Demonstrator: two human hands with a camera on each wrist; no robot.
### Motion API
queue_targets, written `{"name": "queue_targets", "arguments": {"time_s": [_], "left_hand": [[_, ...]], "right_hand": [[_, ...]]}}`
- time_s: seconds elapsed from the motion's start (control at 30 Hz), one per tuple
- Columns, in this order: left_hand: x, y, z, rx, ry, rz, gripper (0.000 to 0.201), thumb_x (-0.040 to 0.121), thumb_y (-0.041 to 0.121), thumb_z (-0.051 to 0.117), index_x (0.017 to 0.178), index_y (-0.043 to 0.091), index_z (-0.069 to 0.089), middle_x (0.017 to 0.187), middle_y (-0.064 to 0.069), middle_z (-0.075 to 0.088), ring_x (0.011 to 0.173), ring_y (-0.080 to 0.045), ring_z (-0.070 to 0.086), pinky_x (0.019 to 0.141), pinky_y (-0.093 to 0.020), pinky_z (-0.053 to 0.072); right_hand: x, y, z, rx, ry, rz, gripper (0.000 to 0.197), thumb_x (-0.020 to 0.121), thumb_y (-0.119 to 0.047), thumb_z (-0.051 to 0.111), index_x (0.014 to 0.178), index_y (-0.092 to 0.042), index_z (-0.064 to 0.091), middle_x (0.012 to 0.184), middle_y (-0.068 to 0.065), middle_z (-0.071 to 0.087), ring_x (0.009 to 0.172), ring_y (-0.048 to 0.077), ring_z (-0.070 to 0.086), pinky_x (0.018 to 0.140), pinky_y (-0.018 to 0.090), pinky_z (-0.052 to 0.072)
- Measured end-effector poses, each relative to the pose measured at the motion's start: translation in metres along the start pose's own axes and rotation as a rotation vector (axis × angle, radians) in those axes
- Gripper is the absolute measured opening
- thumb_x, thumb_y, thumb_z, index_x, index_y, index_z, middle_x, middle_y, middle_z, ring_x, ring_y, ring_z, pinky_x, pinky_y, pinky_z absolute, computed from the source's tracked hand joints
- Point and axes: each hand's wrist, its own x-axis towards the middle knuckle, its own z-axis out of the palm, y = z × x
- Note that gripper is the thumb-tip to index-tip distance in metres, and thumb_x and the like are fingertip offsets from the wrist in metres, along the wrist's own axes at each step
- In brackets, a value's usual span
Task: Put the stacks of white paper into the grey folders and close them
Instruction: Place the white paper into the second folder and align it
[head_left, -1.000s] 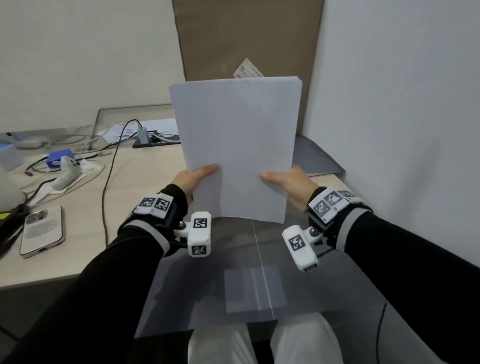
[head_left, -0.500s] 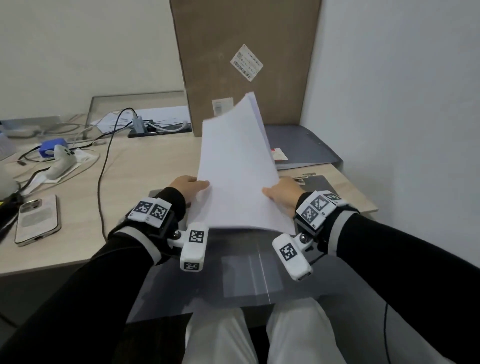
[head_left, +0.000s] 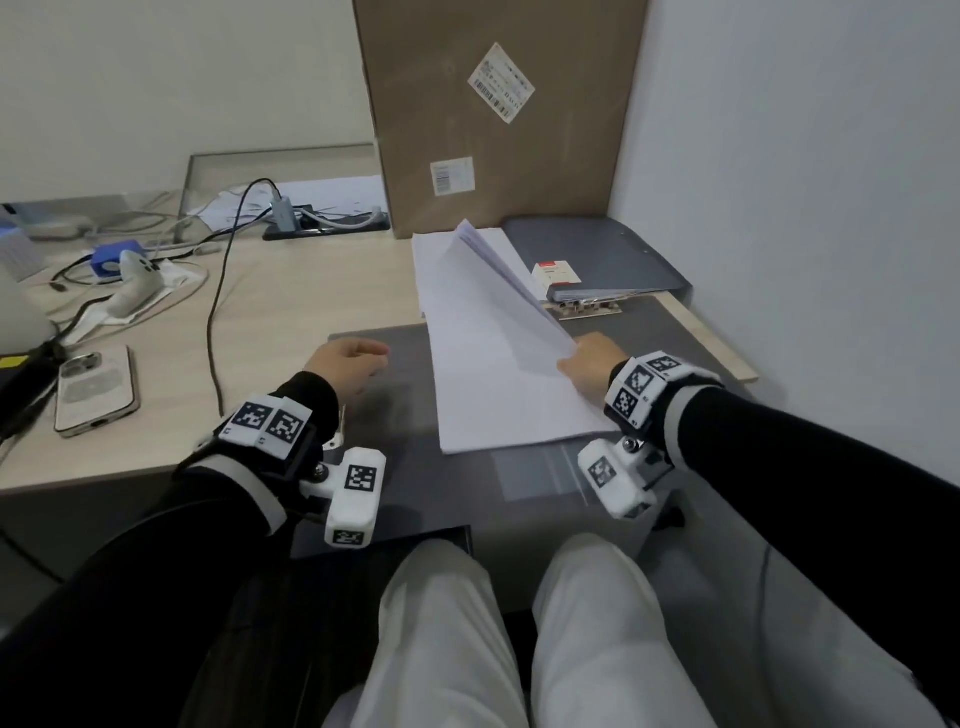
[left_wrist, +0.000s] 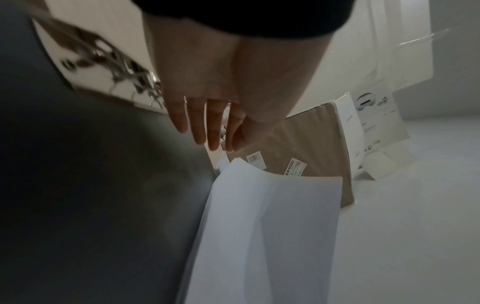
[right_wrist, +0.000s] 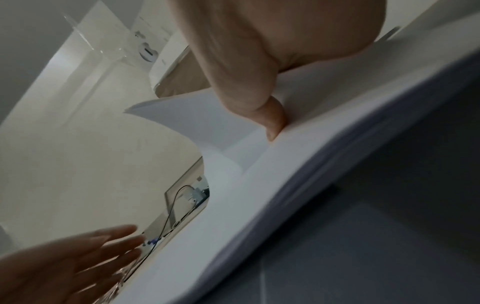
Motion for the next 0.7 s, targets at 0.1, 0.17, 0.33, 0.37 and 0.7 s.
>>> {"name": "queue_targets", "arguments": {"time_s": [0.1,0.17,0.33,0.37,0.7], "left_hand": [[-0.002,-0.004,-0.012,-0.01,0.077,0.046,0.02,0.085,0.001,0.054,0.085,0.015,0.067,0.089,-0.006,0.062,0.085,-0.018,0.056,0.073,-0.02,0.044],[-0.005,-0.005,-0.022,0.026,0.124,0.046,0.021,0.086,-0.002,0.052,0.091,0.012,0.067,0.096,-0.01,0.064,0.074,-0.016,0.055,0.067,-0.014,0.044],[-0.013,-0.014,-0.04,0.124,0.041,-0.217,0.038,0.091,0.021,0.054,0.125,0.003,0.055,0.122,-0.012,0.057,0.107,-0.028,0.054,0.091,-0.034,0.046],[-0.015,-0.015,-0.04,0.108,0.005,-0.251,0.039,0.091,0.026,0.053,0.122,0.002,0.056,0.123,-0.012,0.057,0.11,-0.031,0.055,0.096,-0.039,0.047],[-0.038,-0.009,-0.029,-0.354,-0.01,-0.327,0.022,0.095,0.013,0.044,0.074,0.015,0.049,0.075,-0.001,0.056,0.071,-0.012,0.055,0.058,-0.031,0.05]], "right_hand": [[-0.001,0.0,-0.006,-0.011,-0.031,0.025,0.032,0.092,-0.014,0.051,0.117,0.003,0.06,0.122,0.02,0.063,0.107,0.034,0.062,0.071,0.024,0.039],[-0.006,-0.002,-0.007,0.004,-0.058,0.041,0.038,0.092,-0.019,0.052,0.125,-0.001,0.056,0.128,0.018,0.058,0.108,0.031,0.059,0.068,0.023,0.039],[-0.02,-0.018,0.004,-0.001,-0.174,-0.005,0.042,0.091,-0.022,0.056,0.127,-0.001,0.054,0.134,0.019,0.054,0.094,0.02,0.048,0.056,0.023,0.037],[-0.024,-0.021,0.011,-0.01,-0.197,-0.018,0.042,0.091,-0.021,0.056,0.127,-0.001,0.054,0.134,0.019,0.054,0.091,0.019,0.046,0.056,0.02,0.035],[-0.057,-0.041,0.035,-0.146,-0.245,-0.082,0.021,0.095,-0.012,0.045,0.112,-0.009,0.058,0.133,0.018,0.054,0.111,0.029,0.056,0.05,0.017,0.027]]}}
